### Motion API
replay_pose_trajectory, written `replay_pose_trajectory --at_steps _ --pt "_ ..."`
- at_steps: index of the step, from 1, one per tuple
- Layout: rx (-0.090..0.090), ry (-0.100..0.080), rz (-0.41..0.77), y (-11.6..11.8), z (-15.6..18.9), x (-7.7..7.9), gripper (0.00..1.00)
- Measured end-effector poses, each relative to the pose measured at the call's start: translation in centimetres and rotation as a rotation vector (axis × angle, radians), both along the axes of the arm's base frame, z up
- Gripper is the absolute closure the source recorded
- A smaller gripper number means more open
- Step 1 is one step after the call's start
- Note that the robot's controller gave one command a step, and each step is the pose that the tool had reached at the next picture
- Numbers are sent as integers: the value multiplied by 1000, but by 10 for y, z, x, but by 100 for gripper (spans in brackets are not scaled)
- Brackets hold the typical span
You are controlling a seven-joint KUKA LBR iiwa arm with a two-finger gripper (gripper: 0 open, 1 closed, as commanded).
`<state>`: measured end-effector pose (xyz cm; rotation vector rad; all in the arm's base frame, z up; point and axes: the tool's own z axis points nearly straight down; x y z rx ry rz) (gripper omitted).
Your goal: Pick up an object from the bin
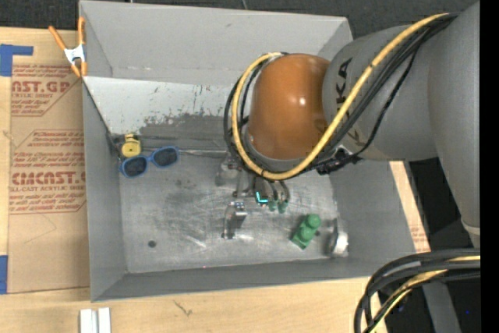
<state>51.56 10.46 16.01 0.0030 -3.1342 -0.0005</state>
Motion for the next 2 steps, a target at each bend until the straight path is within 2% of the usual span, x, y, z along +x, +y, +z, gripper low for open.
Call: replay_pose_trajectory --at_steps 1,2 --pt "-4 -1 -44 -99 -41 -34 0" --pt "-2 -6 88 -190 -67 -29 0"
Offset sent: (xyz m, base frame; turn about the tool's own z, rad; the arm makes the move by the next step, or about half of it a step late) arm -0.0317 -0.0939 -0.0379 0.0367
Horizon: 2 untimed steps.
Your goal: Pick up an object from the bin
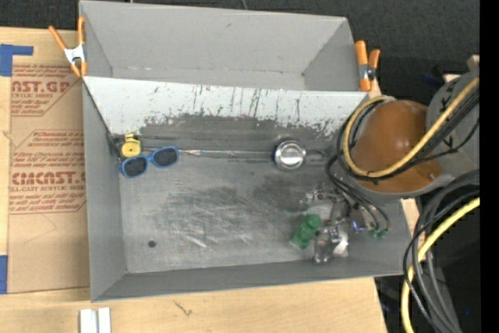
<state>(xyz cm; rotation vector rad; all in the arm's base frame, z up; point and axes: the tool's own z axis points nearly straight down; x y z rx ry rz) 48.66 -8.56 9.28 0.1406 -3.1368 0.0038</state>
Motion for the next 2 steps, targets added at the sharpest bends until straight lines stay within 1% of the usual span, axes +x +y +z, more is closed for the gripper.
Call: replay_pose_trajectory --at_steps 1,2 --pt "3 -1 5 5 1 1 100" --pt "1 -9 15 8 98 0 100"
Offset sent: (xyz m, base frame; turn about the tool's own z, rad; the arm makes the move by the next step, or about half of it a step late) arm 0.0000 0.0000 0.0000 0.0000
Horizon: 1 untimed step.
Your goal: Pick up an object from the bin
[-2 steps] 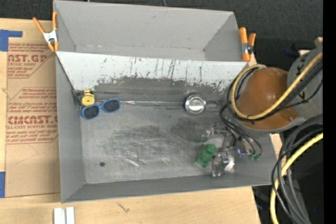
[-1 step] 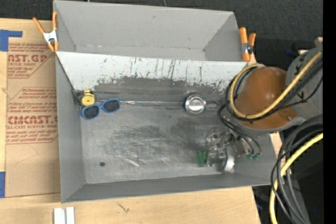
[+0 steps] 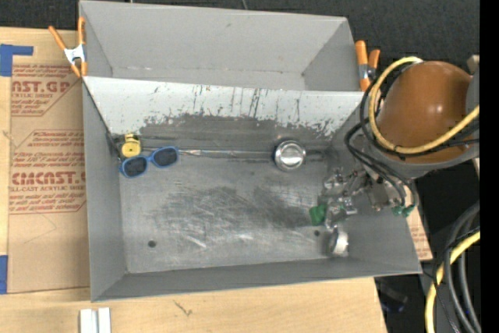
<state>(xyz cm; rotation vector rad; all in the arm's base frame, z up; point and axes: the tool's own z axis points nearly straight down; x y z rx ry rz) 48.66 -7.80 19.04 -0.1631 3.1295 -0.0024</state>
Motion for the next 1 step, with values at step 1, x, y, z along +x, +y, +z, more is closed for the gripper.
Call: replay_pose_trajectory --at_steps 1 --pt "0 1 17 -1 50 -5 100"
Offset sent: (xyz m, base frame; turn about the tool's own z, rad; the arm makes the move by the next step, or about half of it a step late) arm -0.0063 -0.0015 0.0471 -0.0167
